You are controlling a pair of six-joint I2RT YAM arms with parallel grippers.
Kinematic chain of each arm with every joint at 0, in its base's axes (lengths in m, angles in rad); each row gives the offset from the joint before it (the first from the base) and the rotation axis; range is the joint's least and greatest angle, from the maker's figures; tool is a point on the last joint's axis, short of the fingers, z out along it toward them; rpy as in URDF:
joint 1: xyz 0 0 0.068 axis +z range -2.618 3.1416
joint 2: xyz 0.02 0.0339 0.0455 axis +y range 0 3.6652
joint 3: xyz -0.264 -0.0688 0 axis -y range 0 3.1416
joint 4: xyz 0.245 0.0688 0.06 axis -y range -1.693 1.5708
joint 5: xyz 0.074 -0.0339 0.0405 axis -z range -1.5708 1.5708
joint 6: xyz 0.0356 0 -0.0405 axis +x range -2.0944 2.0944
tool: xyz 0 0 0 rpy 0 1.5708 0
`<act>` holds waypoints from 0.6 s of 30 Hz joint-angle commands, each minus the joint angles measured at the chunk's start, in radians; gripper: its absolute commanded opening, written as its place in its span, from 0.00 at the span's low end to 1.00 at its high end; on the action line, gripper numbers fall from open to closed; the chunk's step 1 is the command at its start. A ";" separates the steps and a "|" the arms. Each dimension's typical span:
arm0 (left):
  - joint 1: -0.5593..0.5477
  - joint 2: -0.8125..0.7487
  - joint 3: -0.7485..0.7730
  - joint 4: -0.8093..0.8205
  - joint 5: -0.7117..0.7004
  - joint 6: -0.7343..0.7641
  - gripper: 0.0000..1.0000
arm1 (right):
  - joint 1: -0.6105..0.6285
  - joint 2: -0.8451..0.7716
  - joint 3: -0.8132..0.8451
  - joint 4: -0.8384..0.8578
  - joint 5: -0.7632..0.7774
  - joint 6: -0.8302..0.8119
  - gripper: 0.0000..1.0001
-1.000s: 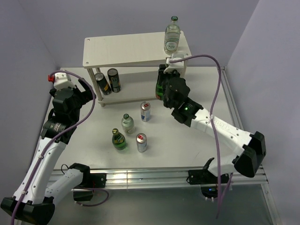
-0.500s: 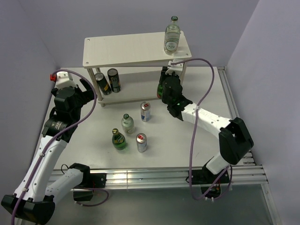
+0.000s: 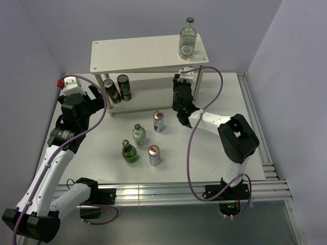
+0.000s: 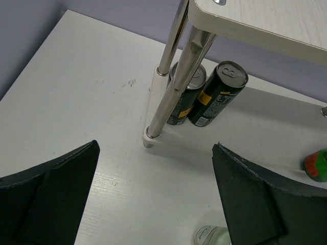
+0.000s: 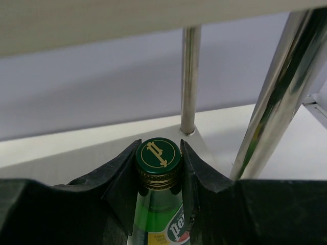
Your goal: Place and organize the beverage onto the shelf
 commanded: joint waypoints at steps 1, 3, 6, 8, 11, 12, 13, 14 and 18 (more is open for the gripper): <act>0.006 0.002 0.008 0.035 0.020 -0.013 0.99 | -0.022 -0.009 0.108 0.281 0.035 -0.033 0.00; 0.008 0.004 0.008 0.034 0.020 -0.013 0.99 | -0.028 0.016 0.115 0.300 0.038 -0.040 0.00; 0.011 0.005 0.009 0.034 0.023 -0.013 0.99 | -0.033 0.056 0.131 0.334 0.052 -0.057 0.00; 0.012 0.005 0.008 0.034 0.023 -0.011 0.99 | -0.034 0.093 0.147 0.354 0.058 -0.074 0.00; 0.012 0.007 0.008 0.034 0.024 -0.011 0.99 | -0.040 0.131 0.177 0.376 0.069 -0.077 0.00; 0.012 0.005 0.008 0.034 0.024 -0.013 0.99 | -0.042 0.146 0.184 0.365 0.066 -0.070 0.00; 0.012 0.005 0.006 0.032 0.024 -0.010 0.99 | -0.045 0.154 0.192 0.363 0.071 -0.067 0.00; 0.012 0.007 0.008 0.032 0.021 -0.011 0.99 | -0.049 0.160 0.197 0.360 0.075 -0.060 0.00; 0.014 0.008 0.008 0.034 0.021 -0.011 0.99 | -0.053 0.179 0.206 0.354 0.086 -0.057 0.00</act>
